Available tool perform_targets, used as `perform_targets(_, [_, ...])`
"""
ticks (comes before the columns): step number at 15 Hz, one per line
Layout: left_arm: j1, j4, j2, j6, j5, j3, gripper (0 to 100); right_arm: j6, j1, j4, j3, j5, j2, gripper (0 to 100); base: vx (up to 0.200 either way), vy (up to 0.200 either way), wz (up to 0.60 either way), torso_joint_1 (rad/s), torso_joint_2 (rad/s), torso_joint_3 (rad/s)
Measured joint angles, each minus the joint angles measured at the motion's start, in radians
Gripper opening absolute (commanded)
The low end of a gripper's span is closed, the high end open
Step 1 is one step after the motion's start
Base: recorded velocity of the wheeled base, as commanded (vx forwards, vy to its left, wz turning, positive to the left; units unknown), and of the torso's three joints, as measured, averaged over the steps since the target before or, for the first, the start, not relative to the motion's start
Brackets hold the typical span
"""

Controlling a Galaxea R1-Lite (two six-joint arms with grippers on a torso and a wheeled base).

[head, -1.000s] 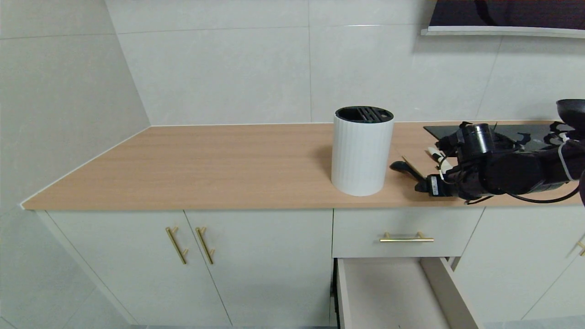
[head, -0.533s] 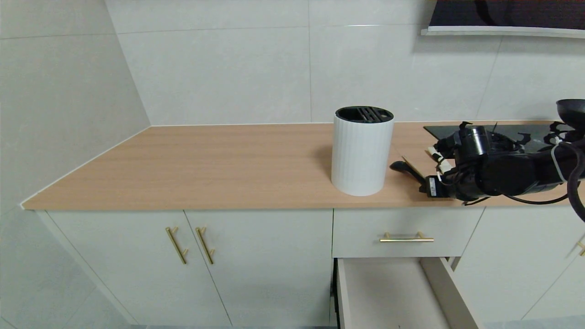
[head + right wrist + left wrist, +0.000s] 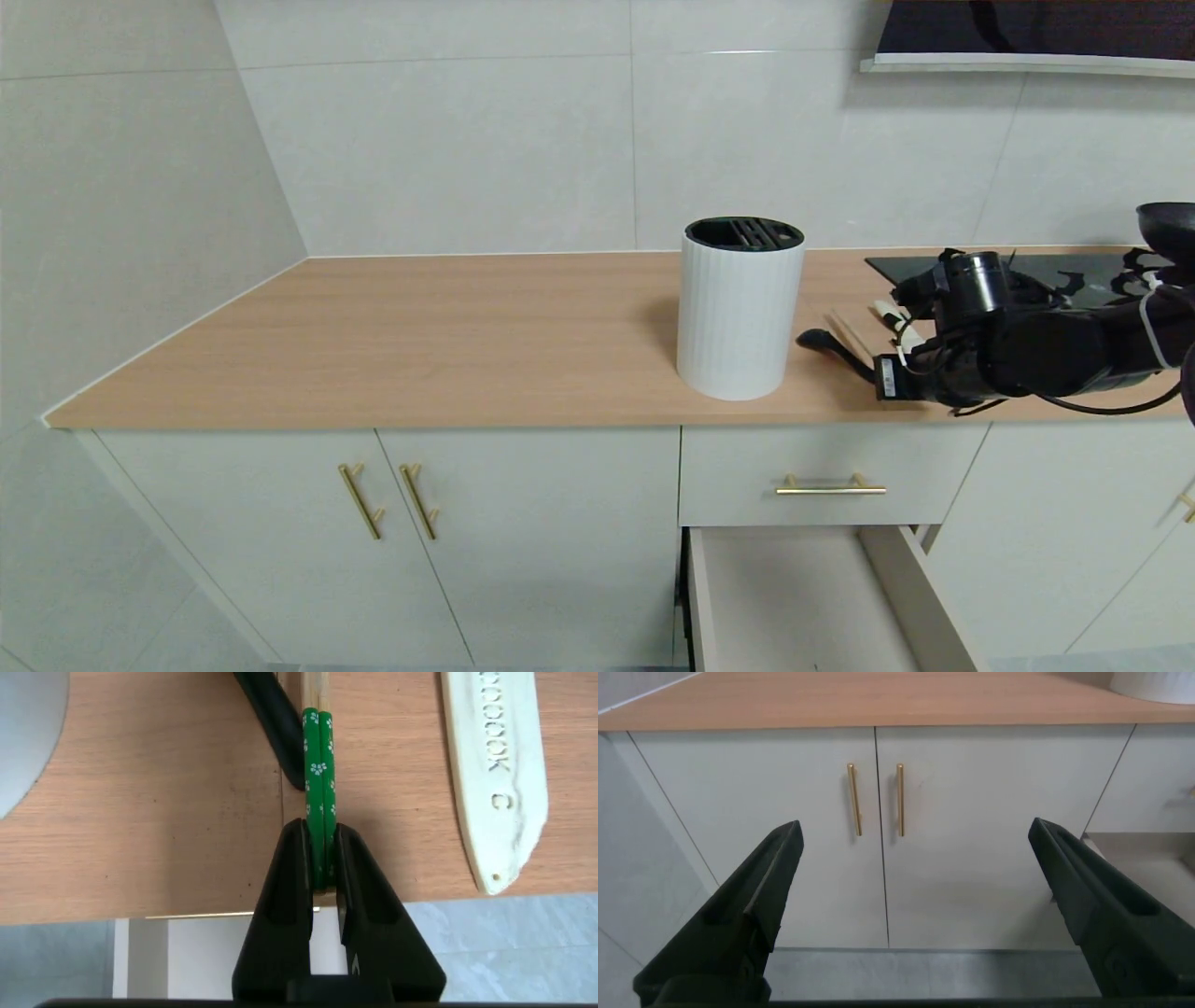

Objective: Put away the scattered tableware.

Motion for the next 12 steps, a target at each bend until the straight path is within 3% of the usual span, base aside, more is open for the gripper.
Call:
perform_targets(4, [0.000, 0.000, 0.000, 0.000, 0.000, 0.000, 100, 0.000, 0.000, 0.002, 0.058, 0.000, -0.084, 0, 0.000, 0.000, 0.00, 0.000, 0.00, 0.000])
perform_targets(10, [0.000, 0.000, 0.000, 0.000, 0.000, 0.000, 100, -0.001, 0.031, 0.005, 0.337, 0.004, -0.388, 0, 0.000, 0.000, 0.00, 0.000, 0.00, 0.000])
perform_targets(12, [0.000, 0.000, 0.000, 0.000, 0.000, 0.000, 100, -0.027, 0.048, 0.021, 0.433, 0.055, -0.519, 0, 0.000, 0.000, 0.00, 0.000, 0.00, 0.000])
